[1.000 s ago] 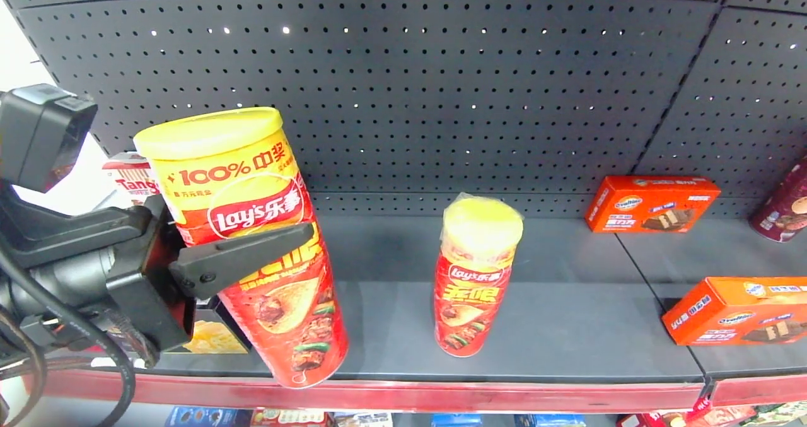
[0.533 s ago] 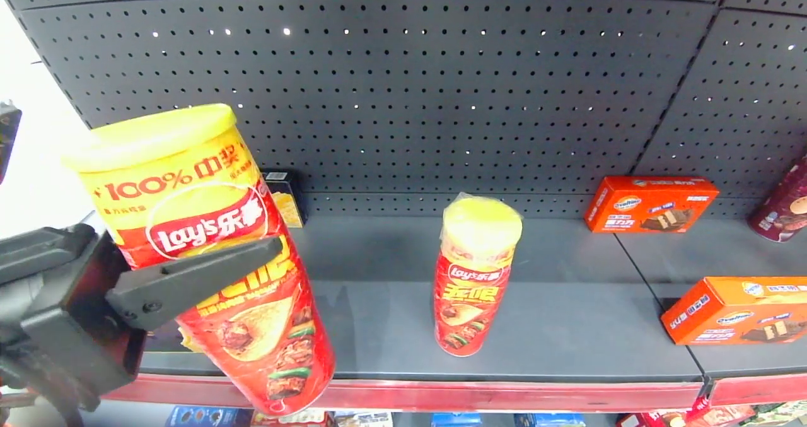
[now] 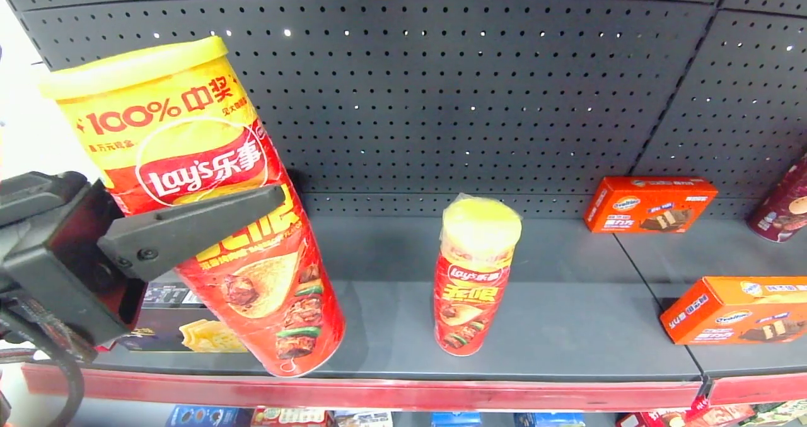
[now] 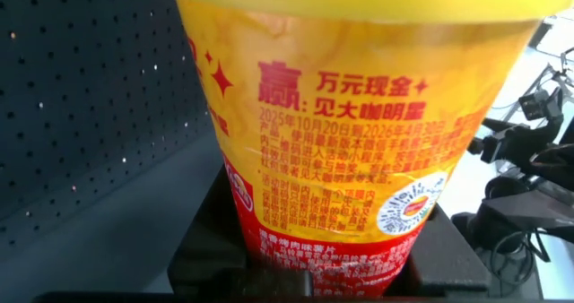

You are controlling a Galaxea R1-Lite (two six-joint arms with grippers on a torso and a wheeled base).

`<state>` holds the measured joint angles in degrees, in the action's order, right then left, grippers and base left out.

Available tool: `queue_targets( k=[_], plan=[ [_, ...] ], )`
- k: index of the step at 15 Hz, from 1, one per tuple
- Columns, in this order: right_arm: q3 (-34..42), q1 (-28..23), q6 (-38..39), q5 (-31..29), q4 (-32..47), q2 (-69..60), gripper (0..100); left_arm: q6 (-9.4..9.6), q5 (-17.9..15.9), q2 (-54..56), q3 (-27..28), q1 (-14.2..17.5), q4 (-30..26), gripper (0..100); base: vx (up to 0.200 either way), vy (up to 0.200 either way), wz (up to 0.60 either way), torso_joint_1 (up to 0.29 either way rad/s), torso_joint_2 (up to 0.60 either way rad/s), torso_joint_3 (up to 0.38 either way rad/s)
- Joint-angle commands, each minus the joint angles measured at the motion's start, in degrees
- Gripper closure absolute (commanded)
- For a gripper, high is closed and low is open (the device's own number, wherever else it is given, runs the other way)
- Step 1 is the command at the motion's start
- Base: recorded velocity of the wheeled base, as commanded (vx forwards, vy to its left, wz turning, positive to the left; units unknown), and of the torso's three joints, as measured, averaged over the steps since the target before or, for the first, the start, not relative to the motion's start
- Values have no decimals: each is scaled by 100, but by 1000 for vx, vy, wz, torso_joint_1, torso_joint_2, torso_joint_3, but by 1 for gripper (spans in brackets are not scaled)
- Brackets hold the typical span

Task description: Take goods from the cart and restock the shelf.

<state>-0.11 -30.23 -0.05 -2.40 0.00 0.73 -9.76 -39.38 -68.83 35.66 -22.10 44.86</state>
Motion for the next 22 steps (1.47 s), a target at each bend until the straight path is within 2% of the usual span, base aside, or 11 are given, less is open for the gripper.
queue_targets(
  k=[1, 5, 8, 13, 14, 16, 18, 19, 20, 21, 22],
  plan=[
    [11, 0, -4, -6, 0, -73, 0, 10, -9, -17, -103, 13, 5, 100, 0, 0, 0, 0, 0, 0],
    [11, 0, -4, -6, 0, -73, 0, 133, -18, -43, -129, 22, -4, 100, 0, 0, 0, 0, 0, 0],
    [11, 0, -4, -6, 0, -73, 0, 924, -26, -280, -147, 118, -153, 100, 0, 0, 0, 0, 0, 0],
    [11, -9, -4, -6, 0, -73, 0, 1056, 193, -386, -59, 127, -206, 100, 0, 0, 0, 0, 0, 0],
    [11, -18, -4, 3, 0, -73, 0, 1091, 149, -711, 284, 30, -223, 100, 0, 0, 0, 0, 0, 0],
    [11, -18, -4, -6, 0, -73, 0, 1214, 123, -966, 442, -5, -232, 100, 0, 0, 0, 0, 0, 0],
    [11, -18, -4, -6, 0, -73, 0, 1196, 114, -1150, 785, -40, -654, 100, 0, 0, 0, 0, 0, 0],
    [11, -18, -4, -6, 0, -73, 0, 1196, 114, -1168, 1066, -137, -1181, 100, 0, 0, 0, 0, 0, 0],
    [11, -18, -4, -6, 0, -73, 0, 1187, 114, -1168, 1084, -145, -1208, 100, 0, 0, 0, 0, 0, 0],
    [11, -18, -4, 3, 0, -73, 0, 1179, 176, -1265, 1479, -207, -1805, 100, 0, 0, 0, 0, 0, 0],
    [11, -18, -4, -6, 0, -73, 0, 1179, 211, -1353, 1585, -207, -1867, 100, 0, 0, 0, 0, 0, 0]
  ],
)
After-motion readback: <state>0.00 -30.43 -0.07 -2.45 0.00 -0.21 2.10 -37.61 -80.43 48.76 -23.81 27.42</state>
